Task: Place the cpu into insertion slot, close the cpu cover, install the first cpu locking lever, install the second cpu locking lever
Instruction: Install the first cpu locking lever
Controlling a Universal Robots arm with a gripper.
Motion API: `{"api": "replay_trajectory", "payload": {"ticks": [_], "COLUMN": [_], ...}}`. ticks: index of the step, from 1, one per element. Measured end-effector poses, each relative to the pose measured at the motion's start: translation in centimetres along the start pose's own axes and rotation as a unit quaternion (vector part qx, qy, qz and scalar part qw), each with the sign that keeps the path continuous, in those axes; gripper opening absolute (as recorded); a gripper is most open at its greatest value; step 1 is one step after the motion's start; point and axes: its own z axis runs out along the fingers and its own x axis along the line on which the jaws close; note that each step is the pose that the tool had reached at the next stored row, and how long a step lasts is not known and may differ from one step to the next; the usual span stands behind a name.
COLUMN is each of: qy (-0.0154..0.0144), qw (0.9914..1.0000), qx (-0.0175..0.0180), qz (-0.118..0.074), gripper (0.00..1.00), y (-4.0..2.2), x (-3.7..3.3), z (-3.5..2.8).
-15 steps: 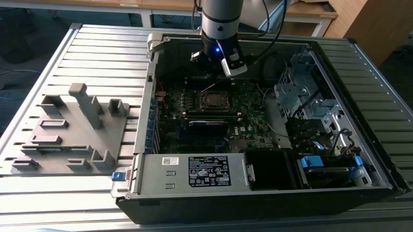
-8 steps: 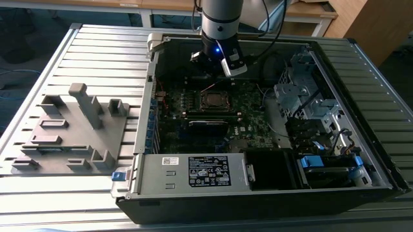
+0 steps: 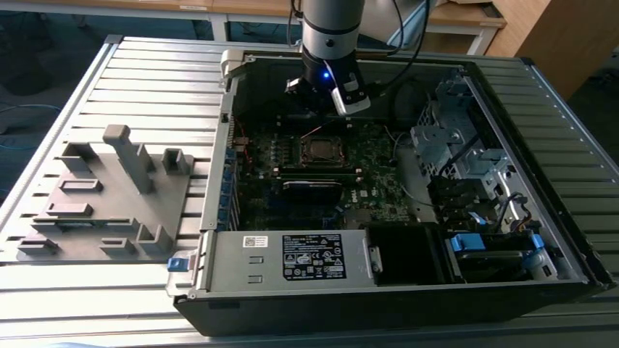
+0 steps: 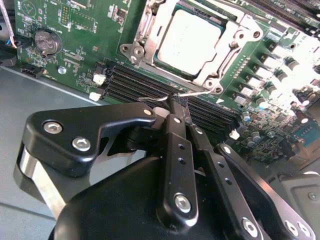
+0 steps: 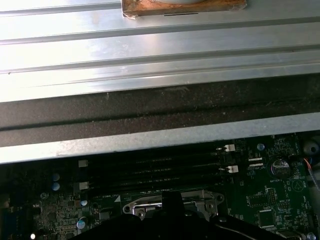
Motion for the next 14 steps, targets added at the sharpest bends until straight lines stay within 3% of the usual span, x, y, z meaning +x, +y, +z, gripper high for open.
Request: {"api": "replay_trajectory", "payload": {"ticks": [14], "qy": [-0.0004], "qw": [1.0], "qx": [0.0022], "qz": [0.0], "gripper": [0.11], "y": [-0.01], "x": [0.0], "z": [0.05]}}
